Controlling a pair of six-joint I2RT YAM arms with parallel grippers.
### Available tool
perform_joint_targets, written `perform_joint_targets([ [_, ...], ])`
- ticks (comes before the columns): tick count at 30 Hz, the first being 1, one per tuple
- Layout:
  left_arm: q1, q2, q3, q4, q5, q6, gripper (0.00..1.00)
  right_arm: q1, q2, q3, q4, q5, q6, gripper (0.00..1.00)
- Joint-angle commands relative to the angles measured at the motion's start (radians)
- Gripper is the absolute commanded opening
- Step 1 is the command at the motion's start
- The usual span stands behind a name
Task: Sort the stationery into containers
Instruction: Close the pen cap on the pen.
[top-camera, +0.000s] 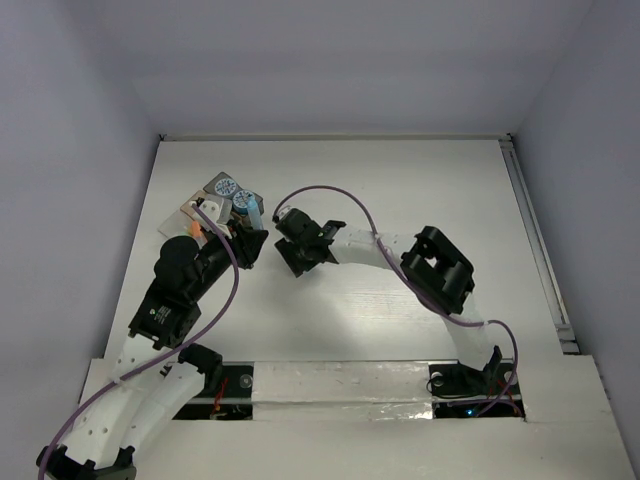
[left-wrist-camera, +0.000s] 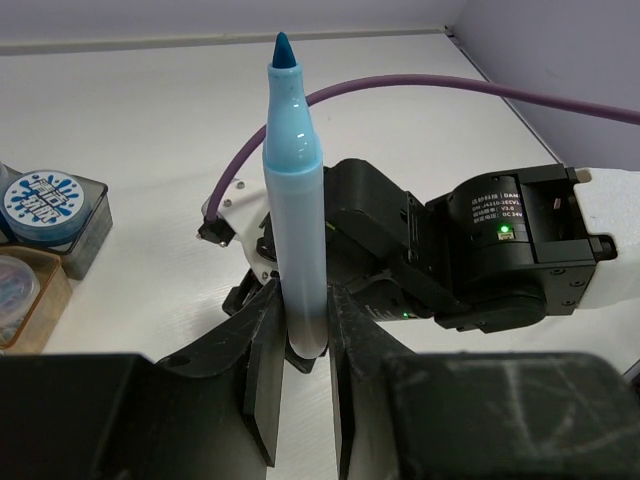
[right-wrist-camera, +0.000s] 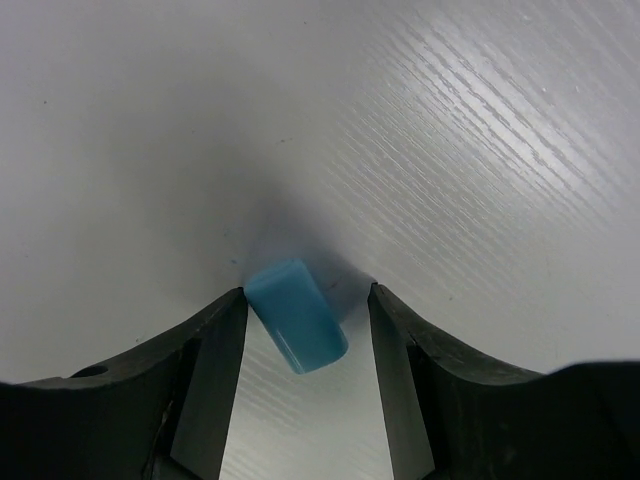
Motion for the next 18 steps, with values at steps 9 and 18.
perform_joint_targets([
  [9,0.007,0.011,0.032,0.046,0.006,0.002,0.0,-0.002,0.104,0.085,-0.084,0.073,-0.096,0.59],
  [18,0.016,0.019,0.032,0.047,0.01,0.001,0.0,-0.002,0.082,0.064,-0.087,0.047,-0.078,0.33],
])
